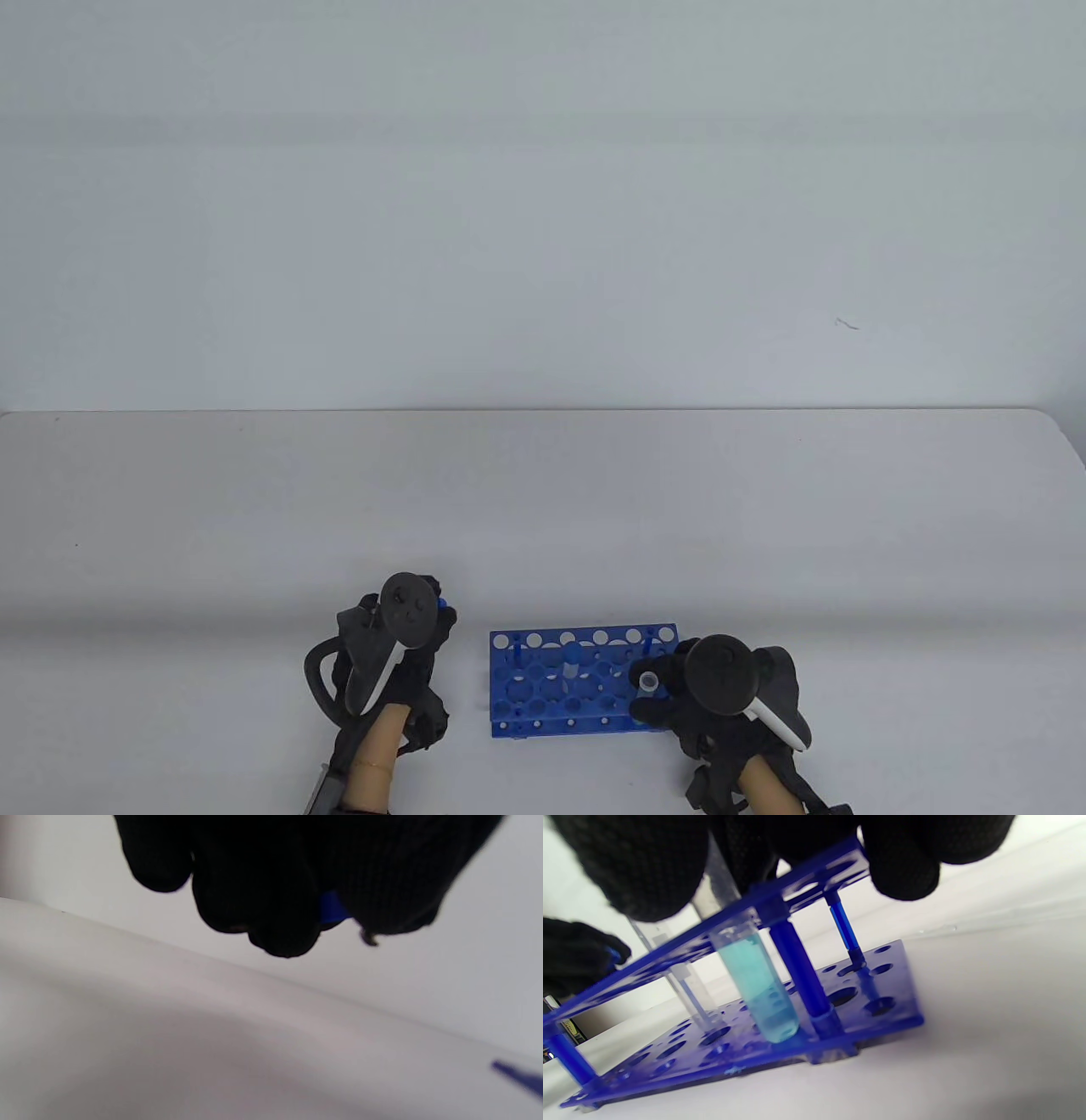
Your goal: Press a plastic transfer pipette bulb to move liquid between test tubes
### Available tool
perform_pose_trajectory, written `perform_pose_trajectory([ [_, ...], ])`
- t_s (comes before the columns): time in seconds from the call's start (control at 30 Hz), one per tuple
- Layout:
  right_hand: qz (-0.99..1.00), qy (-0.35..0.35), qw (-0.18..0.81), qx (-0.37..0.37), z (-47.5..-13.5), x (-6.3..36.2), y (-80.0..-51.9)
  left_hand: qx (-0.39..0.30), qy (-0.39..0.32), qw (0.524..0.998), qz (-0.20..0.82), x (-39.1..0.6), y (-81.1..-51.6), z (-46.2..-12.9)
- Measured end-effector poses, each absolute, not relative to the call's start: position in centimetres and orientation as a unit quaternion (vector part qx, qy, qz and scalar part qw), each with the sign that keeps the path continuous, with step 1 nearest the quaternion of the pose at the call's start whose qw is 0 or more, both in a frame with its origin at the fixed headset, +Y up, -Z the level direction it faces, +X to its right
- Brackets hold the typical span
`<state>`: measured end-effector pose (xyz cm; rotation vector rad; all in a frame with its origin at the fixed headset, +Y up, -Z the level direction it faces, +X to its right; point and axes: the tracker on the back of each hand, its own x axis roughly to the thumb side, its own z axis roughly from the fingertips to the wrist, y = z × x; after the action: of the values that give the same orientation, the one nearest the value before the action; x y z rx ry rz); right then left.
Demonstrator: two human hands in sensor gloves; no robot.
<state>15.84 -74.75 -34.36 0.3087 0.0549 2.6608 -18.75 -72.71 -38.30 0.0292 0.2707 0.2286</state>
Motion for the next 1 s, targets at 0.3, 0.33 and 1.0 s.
perform_pose_trajectory([
  [0.3, 0.966, 0.021, 0.230, 0.113, -34.4, 15.8, -74.8, -0.085, 0.090, 0.992, -0.008, -16.9, -75.7, -39.3],
  [0.33, 0.966, 0.021, 0.230, 0.113, -34.4, 15.8, -74.8, -0.093, 0.087, 0.992, -0.011, -16.9, -75.9, -39.3],
  [1.0, 0.966, 0.023, 0.231, 0.114, -34.4, 15.9, -74.8, -0.127, 0.068, 0.989, 0.029, -16.8, -73.7, -38.9],
])
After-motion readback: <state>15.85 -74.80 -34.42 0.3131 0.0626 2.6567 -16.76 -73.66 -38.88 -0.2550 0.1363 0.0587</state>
